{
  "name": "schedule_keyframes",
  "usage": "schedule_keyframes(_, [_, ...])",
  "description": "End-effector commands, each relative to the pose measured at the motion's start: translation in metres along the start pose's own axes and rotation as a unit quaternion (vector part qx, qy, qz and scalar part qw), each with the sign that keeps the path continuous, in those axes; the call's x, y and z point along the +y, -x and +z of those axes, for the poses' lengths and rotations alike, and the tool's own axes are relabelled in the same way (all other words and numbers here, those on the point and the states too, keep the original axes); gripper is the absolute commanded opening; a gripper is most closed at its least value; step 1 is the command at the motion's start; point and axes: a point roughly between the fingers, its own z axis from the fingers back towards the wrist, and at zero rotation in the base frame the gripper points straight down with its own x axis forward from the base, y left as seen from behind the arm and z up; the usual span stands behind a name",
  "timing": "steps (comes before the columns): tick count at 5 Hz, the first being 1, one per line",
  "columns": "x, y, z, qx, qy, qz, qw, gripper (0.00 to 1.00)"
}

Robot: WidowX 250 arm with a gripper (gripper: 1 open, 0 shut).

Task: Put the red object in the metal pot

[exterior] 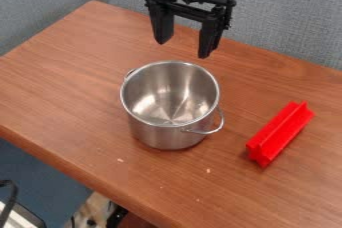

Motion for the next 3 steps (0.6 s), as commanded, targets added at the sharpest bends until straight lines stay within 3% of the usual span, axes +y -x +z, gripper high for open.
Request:
schedule_keyframes(1, [0.000,0.004,-0.001,0.008,0.001,0.019,0.9998,1.00])
schedule_keyframes(2, [-0.006,0.001,-0.012,0.016,0.000,0.023,0.9996,1.00])
schedule_keyframes(3, [-0.034,0.005,-0.022,0.016,-0.002,-0.005,0.9999,1.00])
